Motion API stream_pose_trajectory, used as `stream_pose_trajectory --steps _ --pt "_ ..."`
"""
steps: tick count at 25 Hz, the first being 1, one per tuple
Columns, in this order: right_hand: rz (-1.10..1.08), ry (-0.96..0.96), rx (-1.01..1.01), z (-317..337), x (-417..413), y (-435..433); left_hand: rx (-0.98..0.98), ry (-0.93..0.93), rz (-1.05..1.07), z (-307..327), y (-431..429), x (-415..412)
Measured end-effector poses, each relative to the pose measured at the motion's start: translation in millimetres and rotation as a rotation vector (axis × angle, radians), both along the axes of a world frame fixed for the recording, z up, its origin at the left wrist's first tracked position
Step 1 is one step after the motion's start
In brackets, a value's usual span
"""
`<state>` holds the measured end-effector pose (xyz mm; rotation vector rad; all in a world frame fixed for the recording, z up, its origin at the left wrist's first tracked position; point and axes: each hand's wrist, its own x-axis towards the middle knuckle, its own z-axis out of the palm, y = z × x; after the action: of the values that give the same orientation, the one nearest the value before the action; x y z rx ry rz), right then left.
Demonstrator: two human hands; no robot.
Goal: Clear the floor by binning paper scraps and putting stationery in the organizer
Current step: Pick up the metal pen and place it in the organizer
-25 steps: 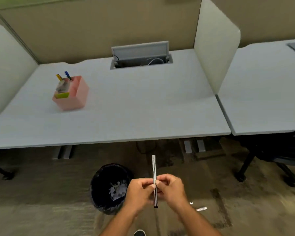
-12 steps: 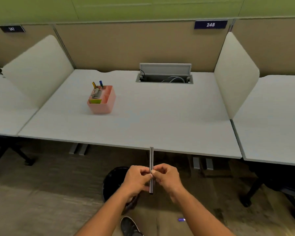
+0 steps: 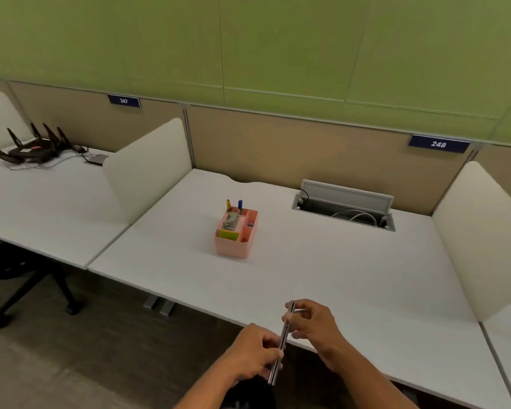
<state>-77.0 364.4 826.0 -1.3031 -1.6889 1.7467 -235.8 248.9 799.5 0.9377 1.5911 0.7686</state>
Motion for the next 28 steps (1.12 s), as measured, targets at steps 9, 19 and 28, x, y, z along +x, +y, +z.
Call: stream_pose_trajectory --steps 9,19,28 --pt "0.055 0.052 0.004 4.1 -97.1 62.0 0.054 0.124 0.177 -4.2 43.4 -76.2" --pt "-0.076 0.096 0.109 1.5 -203.1 206.3 0.018 0.382 0.511 -30.5 155.9 -156.7" --pt "-0.13 0.094 0.168 -22.9 -275.1 307.1 -0.097 0.449 0.585 -47.1 219.3 -203.1"
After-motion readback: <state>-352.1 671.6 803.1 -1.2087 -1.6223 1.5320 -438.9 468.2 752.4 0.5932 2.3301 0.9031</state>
